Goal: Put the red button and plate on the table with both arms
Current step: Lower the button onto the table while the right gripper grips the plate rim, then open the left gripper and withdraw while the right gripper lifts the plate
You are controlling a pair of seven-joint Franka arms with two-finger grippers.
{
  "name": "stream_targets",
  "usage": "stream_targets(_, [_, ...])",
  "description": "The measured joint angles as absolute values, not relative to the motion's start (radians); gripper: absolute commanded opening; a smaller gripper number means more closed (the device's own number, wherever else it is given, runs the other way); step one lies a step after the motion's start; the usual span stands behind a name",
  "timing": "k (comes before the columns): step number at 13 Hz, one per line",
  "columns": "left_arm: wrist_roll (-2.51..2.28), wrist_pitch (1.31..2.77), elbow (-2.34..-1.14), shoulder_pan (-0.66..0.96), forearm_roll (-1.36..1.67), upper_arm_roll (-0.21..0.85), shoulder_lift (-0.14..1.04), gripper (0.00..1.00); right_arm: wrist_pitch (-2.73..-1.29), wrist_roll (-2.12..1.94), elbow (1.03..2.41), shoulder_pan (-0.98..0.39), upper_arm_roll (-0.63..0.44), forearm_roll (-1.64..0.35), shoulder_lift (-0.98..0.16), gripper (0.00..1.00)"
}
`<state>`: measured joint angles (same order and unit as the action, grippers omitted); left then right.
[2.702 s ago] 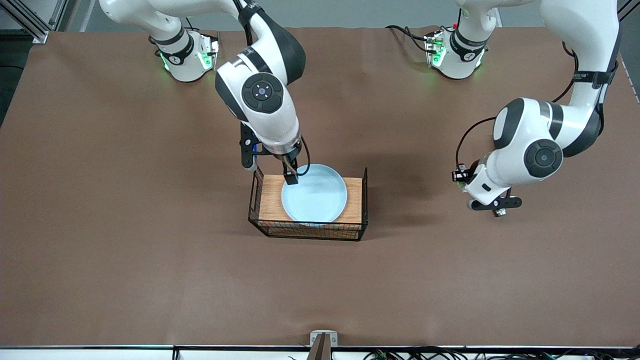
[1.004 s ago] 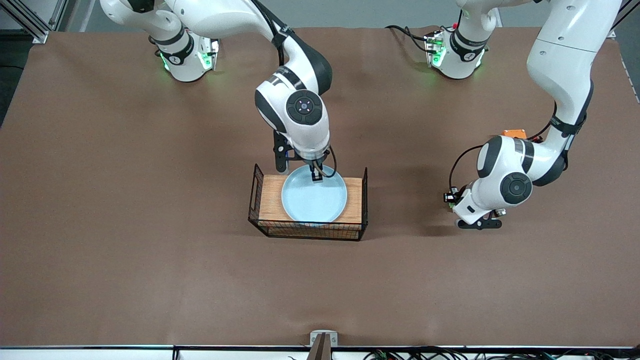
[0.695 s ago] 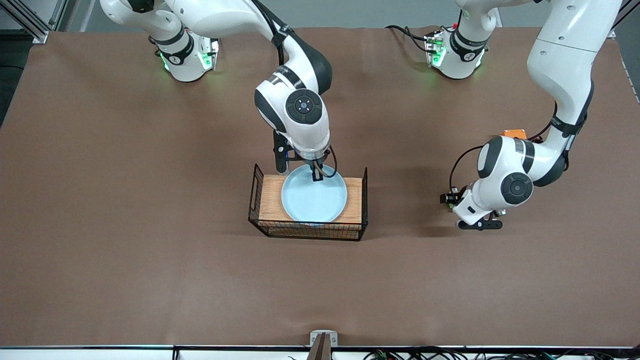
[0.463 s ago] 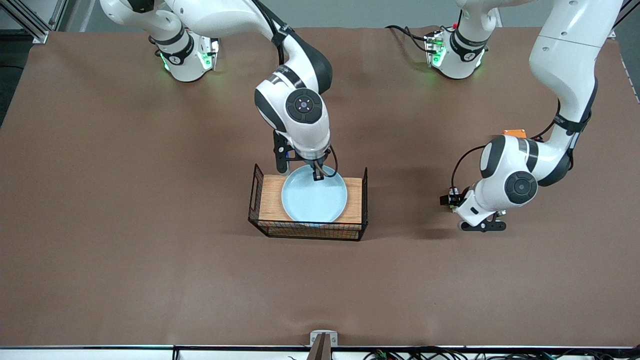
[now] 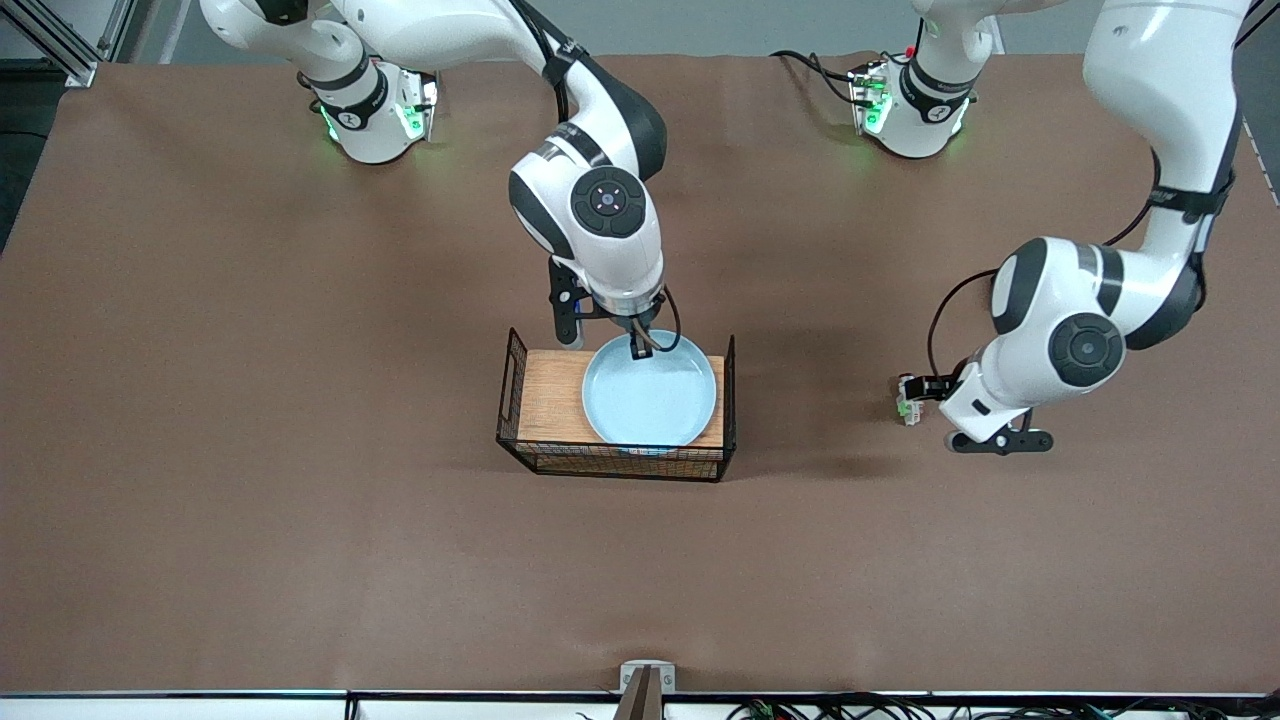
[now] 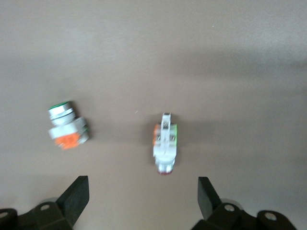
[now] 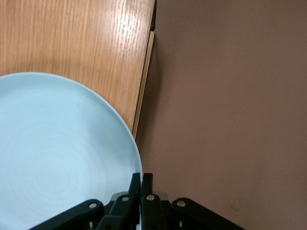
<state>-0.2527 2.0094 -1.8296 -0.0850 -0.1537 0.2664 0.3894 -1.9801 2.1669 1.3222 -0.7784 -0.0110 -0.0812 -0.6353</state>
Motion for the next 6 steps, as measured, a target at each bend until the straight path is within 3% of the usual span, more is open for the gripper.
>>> stream_targets(6, [-0.253, 1.597, -1.556, -0.085, -0.127, 0.268, 0.358, 1.00, -1.964, 2.167, 1.304, -0.780, -0.010, -0.082, -0.634, 0.00])
